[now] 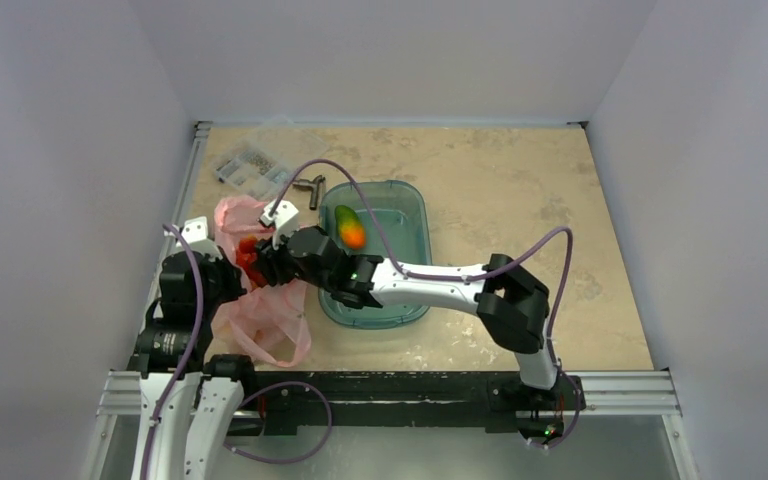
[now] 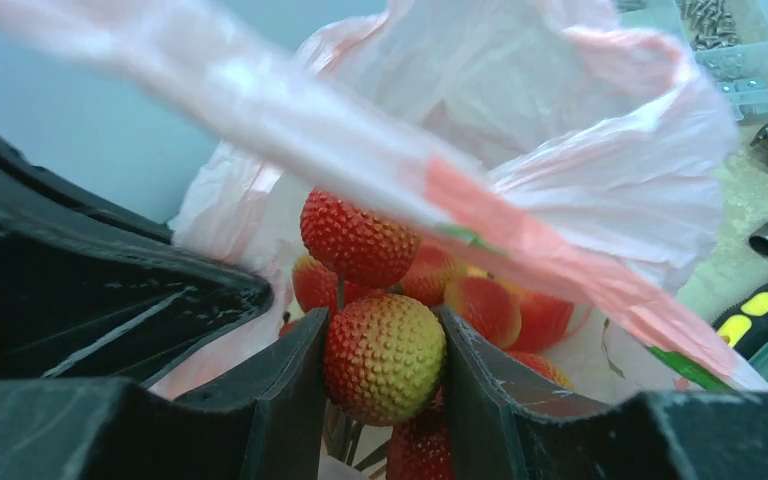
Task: Take the fake fruits out of the plastic bag
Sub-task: Take out the fake fruit from the plastic bag.
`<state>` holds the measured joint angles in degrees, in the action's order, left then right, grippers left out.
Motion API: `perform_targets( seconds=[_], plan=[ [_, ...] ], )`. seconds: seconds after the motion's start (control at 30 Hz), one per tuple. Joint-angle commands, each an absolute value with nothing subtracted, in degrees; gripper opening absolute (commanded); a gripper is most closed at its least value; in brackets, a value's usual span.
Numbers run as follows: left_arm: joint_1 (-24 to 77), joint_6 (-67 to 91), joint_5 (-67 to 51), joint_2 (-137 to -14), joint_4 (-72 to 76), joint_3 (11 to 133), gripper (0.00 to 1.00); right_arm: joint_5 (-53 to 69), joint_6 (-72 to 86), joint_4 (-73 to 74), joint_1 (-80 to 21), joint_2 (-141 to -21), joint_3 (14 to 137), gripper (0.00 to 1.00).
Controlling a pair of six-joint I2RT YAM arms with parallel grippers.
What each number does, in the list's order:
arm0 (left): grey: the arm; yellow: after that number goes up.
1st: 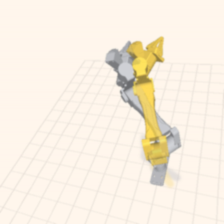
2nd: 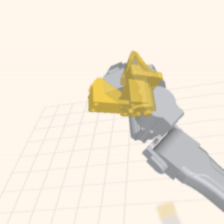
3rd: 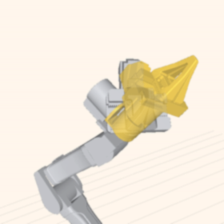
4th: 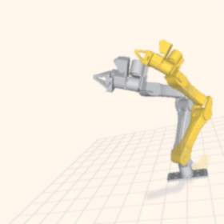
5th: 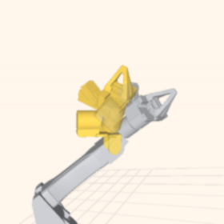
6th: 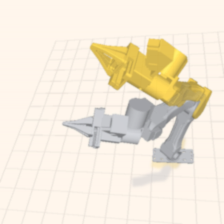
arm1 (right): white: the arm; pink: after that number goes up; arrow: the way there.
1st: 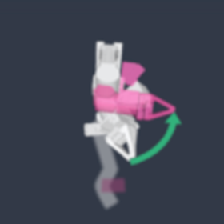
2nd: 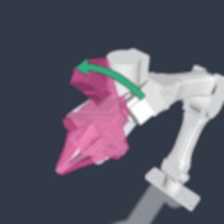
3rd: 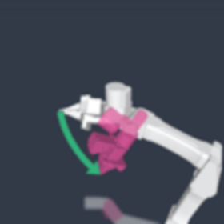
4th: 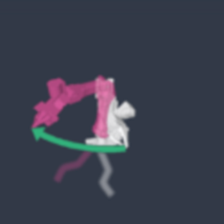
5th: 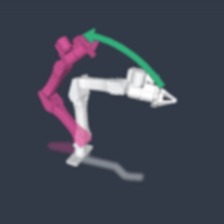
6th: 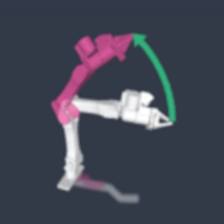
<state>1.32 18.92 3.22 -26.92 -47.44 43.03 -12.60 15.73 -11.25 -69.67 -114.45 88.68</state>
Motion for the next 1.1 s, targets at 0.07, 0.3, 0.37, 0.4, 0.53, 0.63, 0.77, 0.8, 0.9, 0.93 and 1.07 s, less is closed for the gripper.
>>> perform_targets(
  seconds=[0.07,0.3,0.37,0.4,0.53,0.63,0.77,0.8,0.9,0.93,1.07],
  plan=[
    [1.6,20.0,7.3,-24.5,-47.2,44.5,0.00,-9.8,20.2,-20.6,-68.6,-109.0,84.8,0.02],
    [1.6,20.0,6.6,-23.5,-46.7,44.2,0.00,-2.2,30.3,-26.7,-65.0,-111.1,86.0,0.00],
    [1.7,19.9,6.0,-24.2,-46.7,44.3,0.00,-2.1,32.2,-26.1,-64.9,-112.2,88.8,0.00],
    [1.7,19.9,5.5,-24.5,-46.6,44.4,0.00,-3.0,33.3,-25.6,-64.8,-112.7,90.3,0.00],
    [1.7,19.5,1.9,-23.5,-45.0,43.7,0.00,-9.9,36.3,-24.9,-64.8,-114.7,94.5,0.00],
    [1.9,19.3,0.3,-22.5,-44.1,43.3,0.00,-16.1,34.0,-28.4,-65.0,-118.8,97.0,0.00],
    [2.2,18.9,-2.8,-21.5,-43.3,43.0,0.00,-23.5,33.1,-26.6,-65.0,-123.8,103.3,0.00],
    [2.3,18.9,-3.3,-21.3,-43.0,42.9,0.00,-24.5,33.0,-26.1,-65.0,-125.0,105.0,0.00],
    [2.6,18.7,-4.7,-21.4,-42.7,43.0,0.00,-28.6,35.4,-22.1,-65.3,-127.7,110.2,0.00],
    [2.6,18.7,-5.0,-21.3,-42.6,43.0,0.00,-28.3,36.5,-20.8,-65.3,-128.1,111.3,0.00],
    [3.0,19.0,-2.1,-21.1,-43.3,43.0,0.00,-29.6,41.8,-14.1,-65.4,-125.8,112.9,0.00]
  ],
)
